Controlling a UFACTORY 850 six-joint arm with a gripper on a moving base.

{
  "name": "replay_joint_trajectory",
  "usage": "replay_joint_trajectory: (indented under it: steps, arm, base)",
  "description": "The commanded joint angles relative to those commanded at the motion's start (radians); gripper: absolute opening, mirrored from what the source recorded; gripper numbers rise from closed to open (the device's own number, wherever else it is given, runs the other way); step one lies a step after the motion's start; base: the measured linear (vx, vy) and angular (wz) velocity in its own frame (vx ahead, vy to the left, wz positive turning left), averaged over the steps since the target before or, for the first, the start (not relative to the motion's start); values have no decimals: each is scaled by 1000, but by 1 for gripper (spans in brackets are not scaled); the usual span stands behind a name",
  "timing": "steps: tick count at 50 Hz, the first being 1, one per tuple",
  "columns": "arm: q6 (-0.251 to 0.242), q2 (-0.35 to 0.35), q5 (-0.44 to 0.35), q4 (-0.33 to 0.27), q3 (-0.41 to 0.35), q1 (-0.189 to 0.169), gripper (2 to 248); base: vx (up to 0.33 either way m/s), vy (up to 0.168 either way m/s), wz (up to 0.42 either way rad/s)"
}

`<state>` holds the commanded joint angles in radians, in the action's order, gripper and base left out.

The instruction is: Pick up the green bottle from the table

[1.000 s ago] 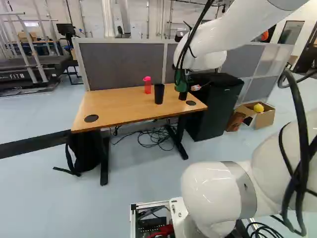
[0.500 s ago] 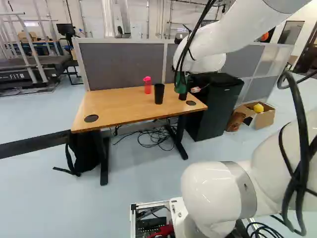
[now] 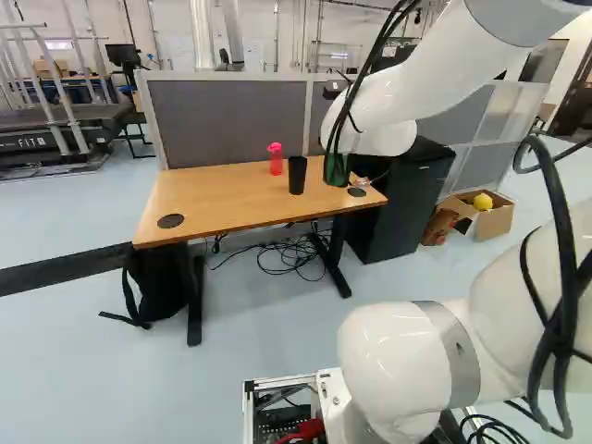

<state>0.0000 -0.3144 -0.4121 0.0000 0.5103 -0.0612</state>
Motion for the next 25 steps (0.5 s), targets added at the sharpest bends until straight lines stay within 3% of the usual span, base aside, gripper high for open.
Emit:
replay_joint_trajectory:
  steps: [25]
  arm:
    - [0, 13, -174, 0, -160, 23, 121]
  base:
    - [0, 0, 0]
